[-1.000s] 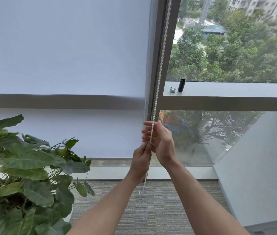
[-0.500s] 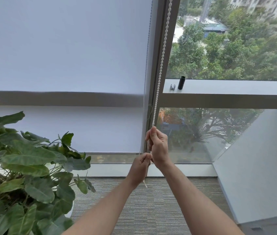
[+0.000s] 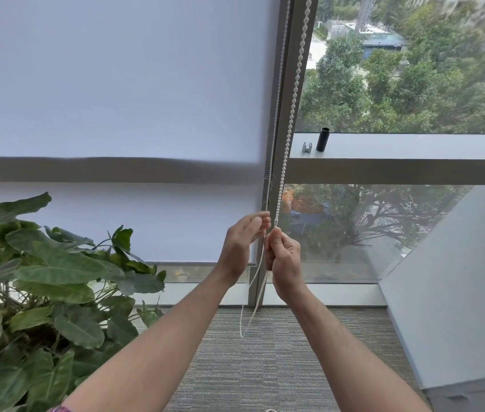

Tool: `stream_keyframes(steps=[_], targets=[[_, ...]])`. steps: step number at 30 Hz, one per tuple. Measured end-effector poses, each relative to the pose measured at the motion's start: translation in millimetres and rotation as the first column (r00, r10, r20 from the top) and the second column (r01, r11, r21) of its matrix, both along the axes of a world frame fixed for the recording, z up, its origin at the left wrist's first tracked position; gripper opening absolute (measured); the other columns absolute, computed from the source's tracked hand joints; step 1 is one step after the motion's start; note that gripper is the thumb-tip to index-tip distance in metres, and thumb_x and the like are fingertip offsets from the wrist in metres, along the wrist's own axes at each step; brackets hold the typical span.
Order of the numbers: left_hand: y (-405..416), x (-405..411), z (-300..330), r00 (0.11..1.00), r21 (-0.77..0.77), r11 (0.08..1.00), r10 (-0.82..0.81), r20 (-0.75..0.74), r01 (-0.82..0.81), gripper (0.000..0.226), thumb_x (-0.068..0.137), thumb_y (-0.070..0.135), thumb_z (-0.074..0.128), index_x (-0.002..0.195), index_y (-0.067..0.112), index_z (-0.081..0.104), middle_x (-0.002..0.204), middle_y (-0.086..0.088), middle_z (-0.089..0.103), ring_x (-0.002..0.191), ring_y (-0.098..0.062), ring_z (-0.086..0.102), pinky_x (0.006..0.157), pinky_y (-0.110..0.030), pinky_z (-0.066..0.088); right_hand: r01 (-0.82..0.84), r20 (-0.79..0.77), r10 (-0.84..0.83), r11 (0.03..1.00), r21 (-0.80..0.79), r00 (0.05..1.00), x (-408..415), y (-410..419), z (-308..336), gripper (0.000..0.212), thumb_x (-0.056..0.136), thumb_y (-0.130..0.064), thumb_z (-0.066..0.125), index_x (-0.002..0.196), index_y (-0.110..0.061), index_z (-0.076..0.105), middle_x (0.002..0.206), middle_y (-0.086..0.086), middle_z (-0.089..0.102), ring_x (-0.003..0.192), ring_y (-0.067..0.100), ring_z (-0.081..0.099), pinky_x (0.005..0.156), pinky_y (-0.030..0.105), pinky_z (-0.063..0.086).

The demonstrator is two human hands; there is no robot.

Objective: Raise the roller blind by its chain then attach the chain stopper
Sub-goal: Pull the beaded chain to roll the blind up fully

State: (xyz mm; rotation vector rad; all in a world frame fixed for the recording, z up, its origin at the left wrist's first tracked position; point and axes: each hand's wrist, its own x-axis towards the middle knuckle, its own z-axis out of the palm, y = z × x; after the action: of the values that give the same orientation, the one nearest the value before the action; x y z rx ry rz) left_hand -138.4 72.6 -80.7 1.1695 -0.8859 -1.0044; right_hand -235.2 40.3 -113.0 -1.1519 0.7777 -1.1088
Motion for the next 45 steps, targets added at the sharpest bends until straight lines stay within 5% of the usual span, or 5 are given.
stream_keyframes(steps=[8,18,25,33,45], targets=[[-20.4,-18.3,68.1,0.993,-0.285,0.952,-0.119,-0.010,0.111,0.034,0.103,0.023,0.036,0.099,0.008,0.066,0.066,-0.006,0.049,0.057,-0.018,0.040,0.053,-0.029,0.032,-0.005,-0.002,0.005,1.000,0.012,1.000,7.4,6.1,-0.1,0.054,0.105,-0.022,0.039,0.052,-0.025,0.051,0.047,0.000,0.031,0.036,0.008,0.023,0.040,0.034,0.014],[-10.4,-10.9,9.1,0.998,-0.110,0.992,0.059,0.026,-0.055,0.041,0.101,0.021,0.041,0.064,0.022,0.059,0.050,0.008,0.037,0.048,-0.008,0.031,0.046,-0.021,0.023,-0.135,-0.212,0.155,0.985,0.107,0.965,-4.3,16.6,-31.8,0.056,0.105,-0.018,0.040,0.053,-0.025,0.058,0.053,0.000,0.038,0.048,0.012,0.031,0.046,0.024,0.026],[-4.0,-2.0,-23.0,0.996,-0.008,0.997,0.076,0.041,-0.076,0.035,0.094,0.020,0.043,0.063,0.024,0.059,0.053,0.010,0.044,0.053,-0.009,0.035,0.052,-0.021,0.031,-0.081,-0.266,0.120,0.985,0.154,0.956,-7.5,-10.5,-21.6,0.051,0.097,-0.051,0.036,0.121,-0.017,0.064,0.117,0.006,0.069,0.112,0.016,0.064,0.104,0.041,0.046],[3.2,-19.4,-43.9,1.000,0.085,0.996,0.023,-0.001,-0.023,0.050,0.099,0.006,0.040,0.057,0.027,0.058,0.051,0.007,0.036,0.048,-0.006,0.029,0.048,-0.024,0.022,-0.079,0.076,0.096,0.977,-0.198,0.992,17.7,-17.3,83.7,0.036,0.102,-0.029,0.036,0.092,-0.013,0.067,0.063,0.002,0.051,0.054,0.012,0.042,0.049,0.023,0.033],[11.0,-8.8,-33.4,0.978,0.069,0.988,-0.150,0.148,0.141,0.034,0.095,0.028,0.043,0.065,0.024,0.058,0.065,-0.004,0.046,0.064,-0.014,0.040,0.064,-0.035,0.031,0.042,0.172,-0.018,0.990,-0.133,0.985,19.5,-16.3,79.8,0.040,0.096,-0.034,0.046,0.061,-0.019,0.054,0.041,-0.007,0.033,0.037,0.007,0.023,0.039,0.022,0.018]])
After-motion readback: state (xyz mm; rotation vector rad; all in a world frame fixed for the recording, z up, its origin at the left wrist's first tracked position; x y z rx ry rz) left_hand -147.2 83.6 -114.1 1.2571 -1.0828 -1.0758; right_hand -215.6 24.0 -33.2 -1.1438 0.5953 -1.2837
